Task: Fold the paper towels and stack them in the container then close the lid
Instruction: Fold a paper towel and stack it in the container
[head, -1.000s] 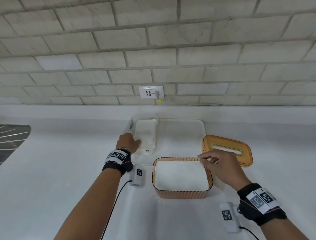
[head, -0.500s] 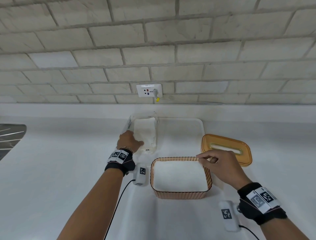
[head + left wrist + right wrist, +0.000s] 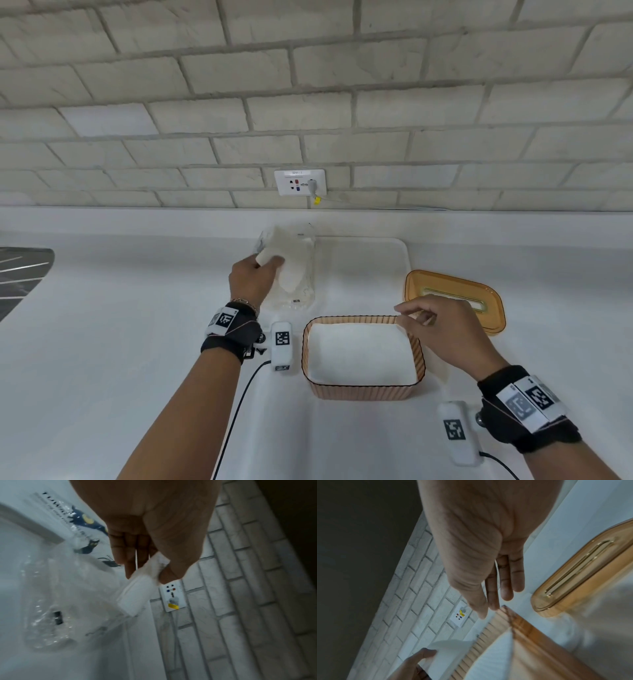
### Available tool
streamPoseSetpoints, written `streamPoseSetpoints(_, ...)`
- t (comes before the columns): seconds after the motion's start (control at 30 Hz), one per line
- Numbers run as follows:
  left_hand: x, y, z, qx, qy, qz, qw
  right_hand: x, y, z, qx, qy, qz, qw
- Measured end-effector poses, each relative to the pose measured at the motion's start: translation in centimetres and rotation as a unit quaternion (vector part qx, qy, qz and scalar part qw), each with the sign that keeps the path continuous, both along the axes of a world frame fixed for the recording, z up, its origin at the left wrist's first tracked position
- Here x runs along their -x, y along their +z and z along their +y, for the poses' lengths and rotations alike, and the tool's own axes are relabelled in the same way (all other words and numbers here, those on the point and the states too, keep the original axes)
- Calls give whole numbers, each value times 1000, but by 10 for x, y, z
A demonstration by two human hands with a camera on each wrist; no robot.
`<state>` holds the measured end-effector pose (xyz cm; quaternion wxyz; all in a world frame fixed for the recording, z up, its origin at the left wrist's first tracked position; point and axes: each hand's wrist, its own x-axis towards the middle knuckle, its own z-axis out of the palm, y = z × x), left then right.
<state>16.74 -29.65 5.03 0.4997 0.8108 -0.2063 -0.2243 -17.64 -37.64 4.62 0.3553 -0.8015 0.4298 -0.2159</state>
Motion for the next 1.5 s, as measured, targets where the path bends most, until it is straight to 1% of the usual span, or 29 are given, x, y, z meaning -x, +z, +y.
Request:
streamPoseSetpoints(0.07, 12, 20, 9, 73, -1, 25, 997, -4, 8, 4, -4, 7, -23, 1000)
streamPoseSetpoints(0.17, 37, 51, 29, 150, -68, 56, 985, -15, 22, 11, -35, 22, -59, 997)
streamPoseSetpoints(0.23, 52, 64, 41, 177, -118, 81, 974, -23, 28, 15, -81, 38, -74, 993)
streamPoseSetpoints(0.3, 67, 70, 50, 185, -157, 100, 965, -31, 33, 19, -148, 51, -97, 983)
streamPoseSetpoints(0.37, 81, 71, 56, 199, -174, 128, 956, -36, 37, 23, -212, 76, -130, 966)
streamPoseSetpoints(0.43, 93, 67, 60, 213, -174, 158, 948, -36, 40, 26, -271, 121, -171, 940)
streamPoseSetpoints(0.47, 97, 64, 62, 216, -175, 170, 946, -34, 38, 27, -305, 124, -193, 924)
streamPoseSetpoints(0.53, 104, 58, 65, 218, -178, 185, 942, -29, 30, 24, -359, 77, -240, 899)
streamPoseSetpoints(0.6, 109, 52, 66, 215, -178, 196, 940, -25, 21, 20, -377, 28, -278, 883)
streamPoseSetpoints(0.73, 117, 40, 70, 209, -164, 220, 939, -20, 13, 15, -392, -3, -338, 856)
streamPoseSetpoints(0.8, 121, 34, 71, 211, -144, 234, 938, -18, 12, 14, -405, -10, -342, 848)
streamPoseSetpoints(0.87, 126, 31, 71, 212, -126, 249, 936, -16, 14, 17, -424, -3, -328, 844)
streamPoseSetpoints(0.97, 130, 25, 70, 216, -109, 258, 935, -15, 25, 23, -440, 34, -300, 846)
streamPoseSetpoints(1.07, 132, 21, 69, 214, -108, 276, 931, -14, 25, 24, -413, 63, -269, 868)
streamPoseSetpoints(1.13, 129, 16, 69, 218, -114, 290, 925, -14, 23, 23, -383, 64, -259, 884)
streamPoseSetpoints(1.17, 127, 14, 70, 222, -124, 279, 926, -14, 22, 23, -369, 64, -254, 892)
streamPoseSetpoints(1.23, 122, 8, 73, 221, -152, 223, 937, -14, 22, 21, -342, 70, -235, 907)
streamPoseSetpoints(1.33, 118, 3, 77, 207, -197, 157, 945, -12, 23, 21, -321, 96, -212, 918)
streamPoseSetpoints(1.43, 121, 4, 80, 186, -214, 133, 950, -11, 24, 24, -311, 105, -203, 922)
streamPoseSetpoints(1.5, 126, 6, 80, 173, -205, 123, 956, -12, 22, 27, -298, 110, -196, 928)
